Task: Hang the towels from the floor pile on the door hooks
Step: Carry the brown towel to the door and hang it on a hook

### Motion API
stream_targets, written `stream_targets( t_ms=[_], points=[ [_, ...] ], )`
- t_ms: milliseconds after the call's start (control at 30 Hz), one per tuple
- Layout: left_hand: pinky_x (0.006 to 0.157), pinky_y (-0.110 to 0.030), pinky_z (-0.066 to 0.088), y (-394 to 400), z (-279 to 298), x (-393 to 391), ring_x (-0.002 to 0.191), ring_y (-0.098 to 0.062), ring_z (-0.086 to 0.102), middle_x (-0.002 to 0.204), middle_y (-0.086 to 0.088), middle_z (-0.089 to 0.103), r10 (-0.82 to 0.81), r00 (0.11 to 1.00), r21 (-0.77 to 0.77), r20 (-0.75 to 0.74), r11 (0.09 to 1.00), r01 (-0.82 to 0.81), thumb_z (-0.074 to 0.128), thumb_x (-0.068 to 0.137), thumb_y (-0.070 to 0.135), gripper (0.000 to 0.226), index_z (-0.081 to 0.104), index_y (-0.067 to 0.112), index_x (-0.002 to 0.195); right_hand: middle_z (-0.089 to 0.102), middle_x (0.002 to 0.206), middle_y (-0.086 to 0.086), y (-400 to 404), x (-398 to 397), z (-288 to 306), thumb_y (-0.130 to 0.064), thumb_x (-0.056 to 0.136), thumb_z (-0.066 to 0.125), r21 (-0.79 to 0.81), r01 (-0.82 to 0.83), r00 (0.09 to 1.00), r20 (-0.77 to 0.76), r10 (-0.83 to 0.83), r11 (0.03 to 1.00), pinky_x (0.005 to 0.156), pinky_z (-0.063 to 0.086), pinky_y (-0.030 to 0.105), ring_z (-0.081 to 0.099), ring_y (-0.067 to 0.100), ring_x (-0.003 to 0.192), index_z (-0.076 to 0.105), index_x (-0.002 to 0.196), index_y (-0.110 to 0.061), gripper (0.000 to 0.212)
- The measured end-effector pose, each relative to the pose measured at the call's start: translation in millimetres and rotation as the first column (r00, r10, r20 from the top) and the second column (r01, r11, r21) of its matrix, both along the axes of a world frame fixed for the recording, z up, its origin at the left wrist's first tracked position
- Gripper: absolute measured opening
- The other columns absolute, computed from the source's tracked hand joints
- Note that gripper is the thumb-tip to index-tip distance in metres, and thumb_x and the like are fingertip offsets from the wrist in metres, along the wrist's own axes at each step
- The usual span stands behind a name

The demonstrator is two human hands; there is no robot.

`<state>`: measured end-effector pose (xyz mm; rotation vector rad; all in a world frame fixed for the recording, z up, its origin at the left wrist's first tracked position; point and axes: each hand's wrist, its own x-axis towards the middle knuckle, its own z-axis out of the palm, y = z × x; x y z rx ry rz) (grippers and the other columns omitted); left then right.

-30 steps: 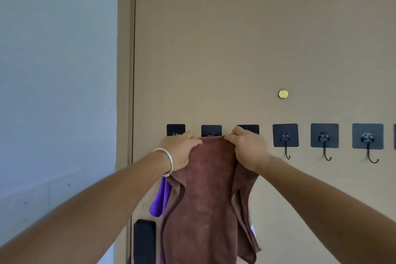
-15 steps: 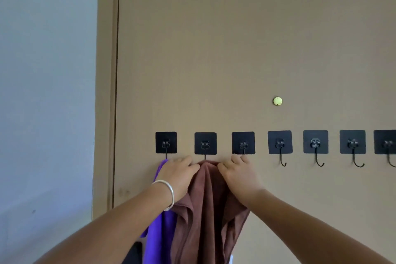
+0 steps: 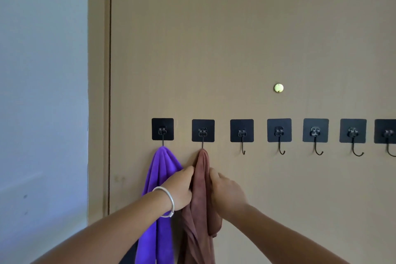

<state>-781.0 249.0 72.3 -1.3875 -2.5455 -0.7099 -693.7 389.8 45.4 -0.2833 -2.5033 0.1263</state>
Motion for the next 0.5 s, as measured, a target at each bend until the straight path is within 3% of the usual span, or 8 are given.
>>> stream_targets(
  t_ms=[67, 167, 234, 334, 401, 501],
  points=[
    [0.088, -0.033, 0.049, -4.7, 1.0, -1.7, 0.094, -0.018, 0.059, 0.104, 0.002, 0.059, -0.026, 0.999, -0.021, 0.043, 0.999, 0.027, 0.046, 0.086, 0.005, 0.025, 0.047, 0.023, 0.103, 0.059, 0.102, 0.002, 3.8, 2.6, -3.4, -0.027, 0.095, 0.034, 0.065, -0.011, 1.000, 0.025, 0.010, 0.998, 0.066, 0.047, 0.037, 0.061, 0.031, 0.085, 0.037, 0.123, -0.022, 0.029],
    [0.083, -0.032, 0.049, -12.1, 9.4, -1.4, 0.090, -0.017, 0.058, 0.098, 0.007, 0.058, 0.028, 0.996, 0.030, -0.082, 0.999, -0.026, 0.043, 0.088, 0.007, 0.026, 0.049, 0.031, 0.094, 0.058, 0.101, 0.001, 14.7, 11.4, 2.1, -0.028, 0.097, 0.034, 0.156, -0.014, 1.000, 0.005, 0.014, 0.988, 0.063, 0.043, 0.034, 0.061, 0.030, 0.083, 0.039, 0.125, -0.023, 0.029],
    [0.086, -0.032, 0.048, -12.5, 15.3, 2.8, 0.100, -0.016, 0.055, 0.113, 0.009, 0.053, 0.120, 0.967, 0.189, -0.224, 0.979, -0.077, 0.043, 0.090, 0.010, 0.031, 0.052, 0.030, 0.112, 0.058, 0.102, -0.001, 20.7, 21.2, 10.2, -0.030, 0.097, 0.035, 0.182, 0.005, 0.999, -0.036, 0.002, 0.983, 0.062, 0.040, 0.032, 0.061, 0.029, 0.085, 0.042, 0.124, -0.024, 0.028],
    [0.098, -0.034, 0.041, -5.6, 27.2, 14.4, 0.119, -0.018, 0.048, 0.131, 0.005, 0.051, 0.189, 0.860, 0.374, -0.475, 0.927, 0.003, 0.049, 0.091, 0.016, 0.039, 0.051, 0.023, 0.129, 0.059, 0.111, -0.002, 25.3, 39.4, 22.4, -0.030, 0.095, 0.039, 0.208, 0.028, 0.990, -0.142, 0.002, 0.978, 0.070, 0.048, 0.034, 0.059, 0.025, 0.095, 0.049, 0.124, -0.025, 0.031],
    [0.106, -0.038, 0.034, 4.5, 34.8, 25.7, 0.131, -0.021, 0.041, 0.140, 0.001, 0.048, 0.202, 0.774, 0.337, -0.600, 0.941, 0.016, 0.051, 0.093, 0.027, 0.043, 0.049, 0.021, 0.136, 0.061, 0.109, 0.000, 29.6, 53.7, 30.9, -0.019, 0.090, 0.049, 0.230, 0.039, 0.976, -0.217, 0.012, 0.973, 0.069, 0.049, 0.034, 0.058, 0.026, 0.096, 0.059, 0.122, -0.020, 0.033],
    [0.113, -0.040, 0.020, 23.4, 40.5, 41.4, 0.142, -0.021, 0.024, 0.151, -0.002, 0.037, 0.203, 0.710, 0.262, -0.675, 0.965, -0.027, 0.045, 0.095, 0.042, 0.054, 0.040, 0.020, 0.144, 0.066, 0.096, 0.003, 42.3, 74.7, 38.9, -0.008, 0.078, 0.063, 0.300, 0.130, 0.947, -0.319, -0.029, 0.945, 0.064, 0.049, 0.036, 0.057, 0.027, 0.082, 0.069, 0.107, -0.015, 0.031]
  ],
)
